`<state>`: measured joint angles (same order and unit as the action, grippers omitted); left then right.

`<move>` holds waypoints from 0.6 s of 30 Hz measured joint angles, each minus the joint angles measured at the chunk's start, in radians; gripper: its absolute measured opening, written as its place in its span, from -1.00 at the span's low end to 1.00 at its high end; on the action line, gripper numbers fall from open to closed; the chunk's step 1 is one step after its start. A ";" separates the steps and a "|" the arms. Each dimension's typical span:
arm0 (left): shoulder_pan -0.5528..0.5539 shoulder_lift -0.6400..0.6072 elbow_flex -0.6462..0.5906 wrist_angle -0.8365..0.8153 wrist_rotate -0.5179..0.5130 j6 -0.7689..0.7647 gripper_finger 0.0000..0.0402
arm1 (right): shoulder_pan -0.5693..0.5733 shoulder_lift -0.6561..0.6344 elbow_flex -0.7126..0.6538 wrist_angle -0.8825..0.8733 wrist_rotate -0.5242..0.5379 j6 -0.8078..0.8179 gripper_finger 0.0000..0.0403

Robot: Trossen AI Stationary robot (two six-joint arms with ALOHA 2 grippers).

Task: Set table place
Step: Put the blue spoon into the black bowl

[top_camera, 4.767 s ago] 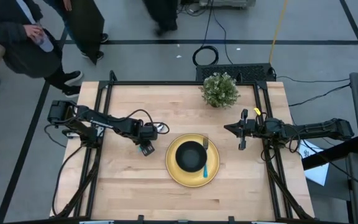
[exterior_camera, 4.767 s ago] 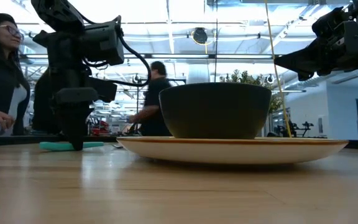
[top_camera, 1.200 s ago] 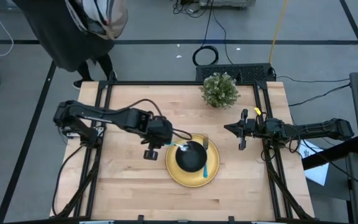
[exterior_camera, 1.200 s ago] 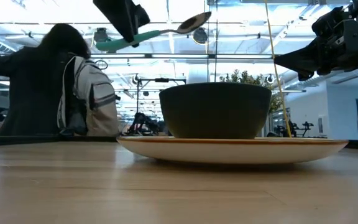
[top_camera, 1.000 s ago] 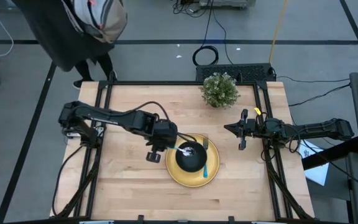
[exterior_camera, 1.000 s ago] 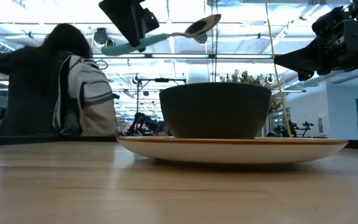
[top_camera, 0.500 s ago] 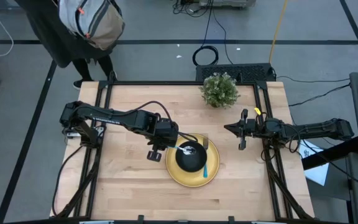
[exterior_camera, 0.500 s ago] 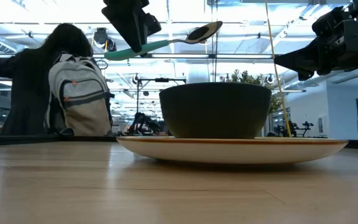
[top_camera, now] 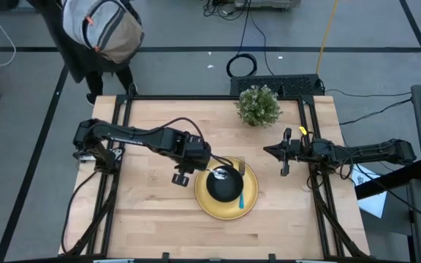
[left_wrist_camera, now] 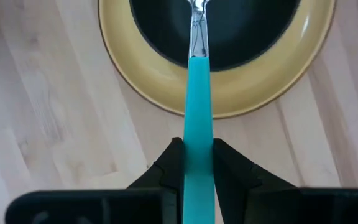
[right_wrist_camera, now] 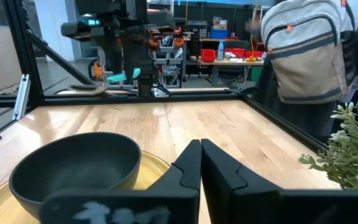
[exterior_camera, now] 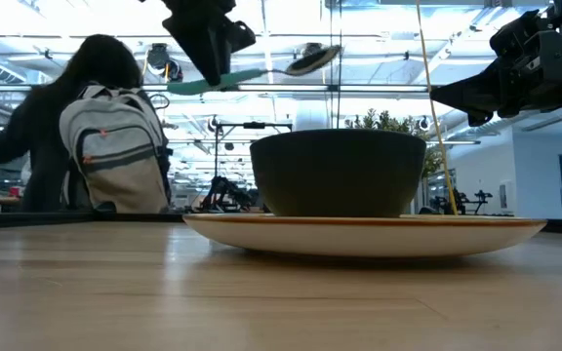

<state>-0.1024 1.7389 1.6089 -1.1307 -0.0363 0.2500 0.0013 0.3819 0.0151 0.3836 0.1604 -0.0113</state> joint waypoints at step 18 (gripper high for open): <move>-0.005 0.337 0.341 -0.297 -0.167 0.027 -0.72 | 0.000 0.000 0.000 -0.001 0.000 0.007 -1.00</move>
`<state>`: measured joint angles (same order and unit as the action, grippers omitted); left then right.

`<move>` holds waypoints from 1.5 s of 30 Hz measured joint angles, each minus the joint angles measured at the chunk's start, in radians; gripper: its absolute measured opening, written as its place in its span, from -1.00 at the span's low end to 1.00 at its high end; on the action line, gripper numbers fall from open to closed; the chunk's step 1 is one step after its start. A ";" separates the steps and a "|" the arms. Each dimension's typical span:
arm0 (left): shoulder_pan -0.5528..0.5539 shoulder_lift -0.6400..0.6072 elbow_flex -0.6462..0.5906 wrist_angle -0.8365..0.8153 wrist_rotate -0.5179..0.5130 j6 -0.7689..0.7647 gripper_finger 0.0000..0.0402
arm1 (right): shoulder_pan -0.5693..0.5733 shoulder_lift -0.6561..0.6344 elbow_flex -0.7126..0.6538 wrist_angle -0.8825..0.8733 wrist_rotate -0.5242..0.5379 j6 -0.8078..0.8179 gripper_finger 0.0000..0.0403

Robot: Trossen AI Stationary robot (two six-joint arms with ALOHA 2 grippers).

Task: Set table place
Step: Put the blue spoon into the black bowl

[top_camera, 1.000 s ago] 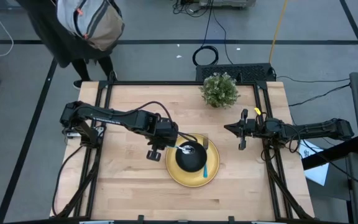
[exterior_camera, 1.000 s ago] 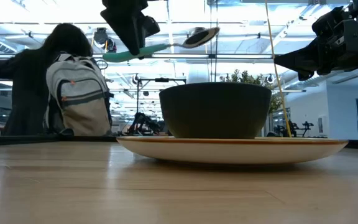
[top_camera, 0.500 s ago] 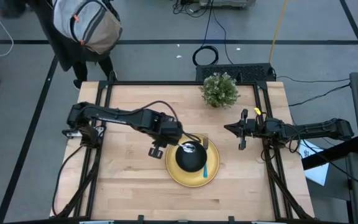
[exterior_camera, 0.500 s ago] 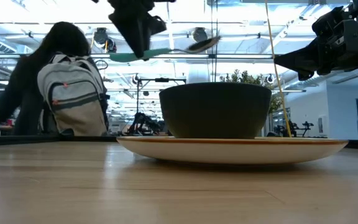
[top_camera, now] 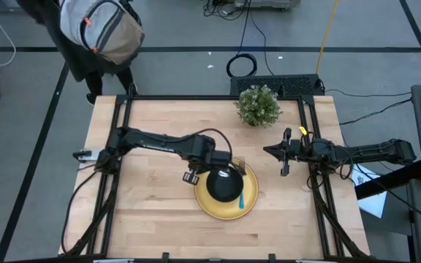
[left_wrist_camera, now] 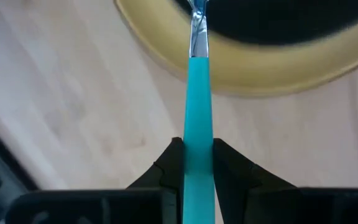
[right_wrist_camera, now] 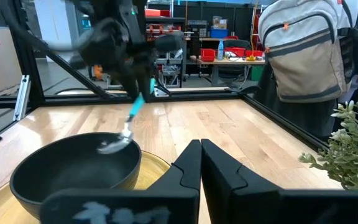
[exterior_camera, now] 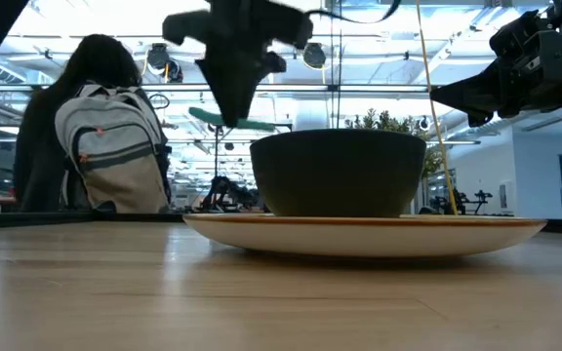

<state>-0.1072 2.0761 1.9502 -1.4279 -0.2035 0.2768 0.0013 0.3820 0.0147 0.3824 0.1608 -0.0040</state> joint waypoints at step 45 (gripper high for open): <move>-0.120 0.050 0.006 0.097 -0.165 0.115 -0.72 | 0.000 0.000 0.000 0.010 0.000 0.001 -1.00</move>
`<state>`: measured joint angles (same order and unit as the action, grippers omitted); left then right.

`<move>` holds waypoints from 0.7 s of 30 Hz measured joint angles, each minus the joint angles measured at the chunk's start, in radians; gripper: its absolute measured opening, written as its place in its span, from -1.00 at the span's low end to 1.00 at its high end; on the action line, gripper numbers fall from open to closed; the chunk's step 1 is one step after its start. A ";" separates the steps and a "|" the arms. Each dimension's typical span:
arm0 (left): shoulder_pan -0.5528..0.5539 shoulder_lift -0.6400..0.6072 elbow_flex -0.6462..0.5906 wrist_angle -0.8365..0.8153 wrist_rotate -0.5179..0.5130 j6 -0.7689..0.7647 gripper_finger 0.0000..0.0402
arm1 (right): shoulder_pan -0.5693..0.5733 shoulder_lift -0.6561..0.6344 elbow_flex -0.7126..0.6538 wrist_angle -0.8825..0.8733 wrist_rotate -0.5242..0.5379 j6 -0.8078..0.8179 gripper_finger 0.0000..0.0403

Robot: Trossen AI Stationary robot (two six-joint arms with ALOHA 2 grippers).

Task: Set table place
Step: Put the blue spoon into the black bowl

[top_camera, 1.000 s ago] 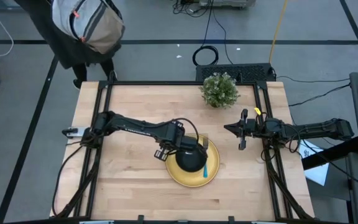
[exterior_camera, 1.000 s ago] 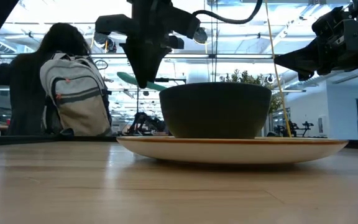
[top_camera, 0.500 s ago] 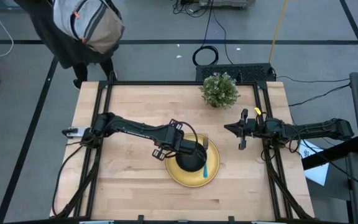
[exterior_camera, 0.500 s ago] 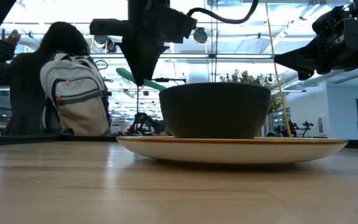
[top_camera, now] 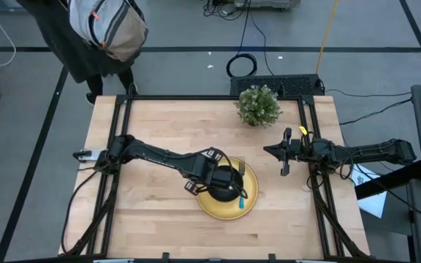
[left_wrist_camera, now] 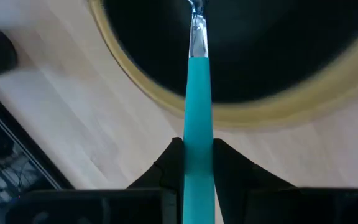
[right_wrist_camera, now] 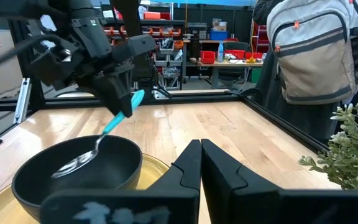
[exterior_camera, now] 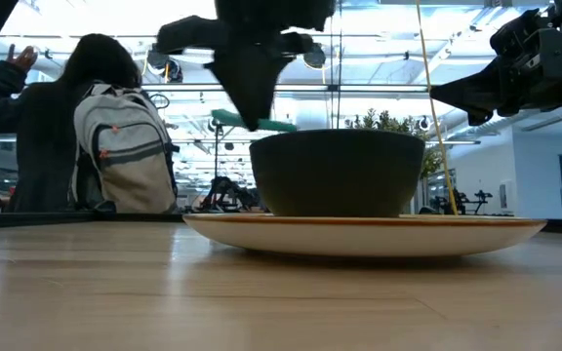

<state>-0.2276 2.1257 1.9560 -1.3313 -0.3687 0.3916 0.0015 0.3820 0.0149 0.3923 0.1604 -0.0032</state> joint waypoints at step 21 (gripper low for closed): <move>0.038 0.015 0.112 0.010 0.076 -0.107 -0.72 | 0.000 0.000 0.000 -0.001 0.000 0.017 -1.00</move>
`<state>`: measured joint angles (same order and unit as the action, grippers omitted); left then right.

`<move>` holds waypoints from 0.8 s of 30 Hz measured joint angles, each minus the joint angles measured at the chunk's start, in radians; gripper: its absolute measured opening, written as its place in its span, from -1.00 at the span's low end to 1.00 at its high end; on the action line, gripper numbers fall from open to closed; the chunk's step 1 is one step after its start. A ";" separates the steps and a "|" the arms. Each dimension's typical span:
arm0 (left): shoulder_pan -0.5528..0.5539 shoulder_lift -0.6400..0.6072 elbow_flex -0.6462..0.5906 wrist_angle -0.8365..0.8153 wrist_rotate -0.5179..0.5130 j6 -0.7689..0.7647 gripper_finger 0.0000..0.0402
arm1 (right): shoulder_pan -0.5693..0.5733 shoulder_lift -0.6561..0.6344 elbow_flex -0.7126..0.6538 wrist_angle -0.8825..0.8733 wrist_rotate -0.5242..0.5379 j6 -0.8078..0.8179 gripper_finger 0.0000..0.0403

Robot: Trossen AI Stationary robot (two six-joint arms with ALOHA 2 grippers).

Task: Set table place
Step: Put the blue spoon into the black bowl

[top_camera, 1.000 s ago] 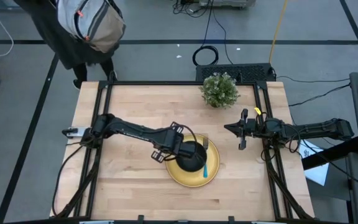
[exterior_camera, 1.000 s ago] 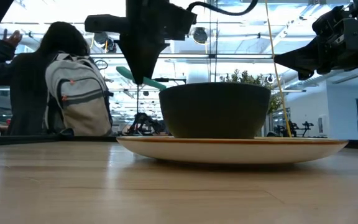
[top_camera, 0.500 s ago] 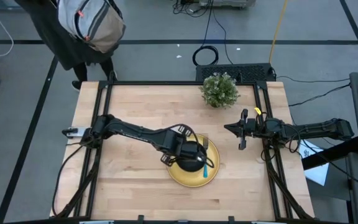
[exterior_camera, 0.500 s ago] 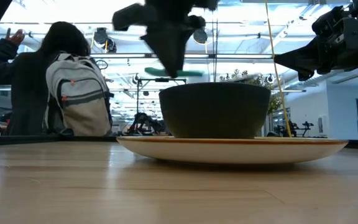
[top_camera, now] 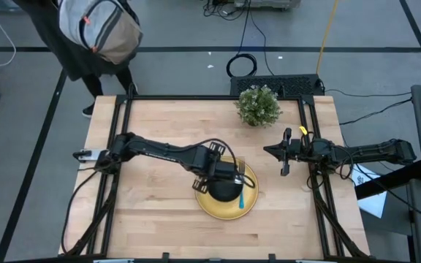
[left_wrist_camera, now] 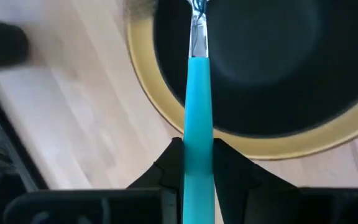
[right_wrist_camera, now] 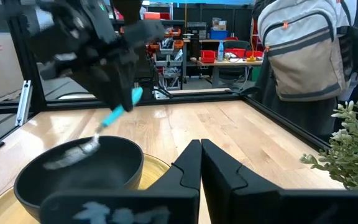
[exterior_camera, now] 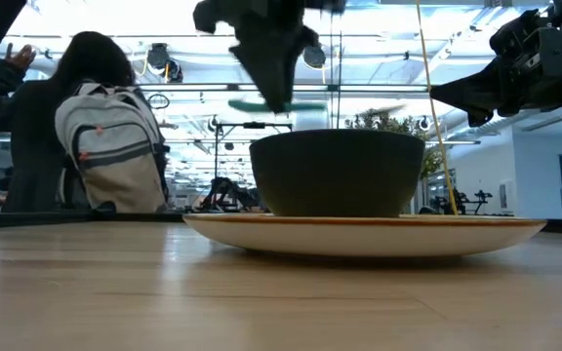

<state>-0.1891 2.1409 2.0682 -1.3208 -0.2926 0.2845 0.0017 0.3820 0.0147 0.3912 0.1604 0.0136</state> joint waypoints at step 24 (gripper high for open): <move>-0.010 0.050 -0.003 -0.252 0.060 -0.168 -0.72 | 0.000 0.008 0.000 -0.008 0.000 0.001 -1.00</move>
<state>-0.1993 2.1910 2.0655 -1.5724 -0.2329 0.1168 0.0017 0.3904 0.0150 0.3836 0.1604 0.0143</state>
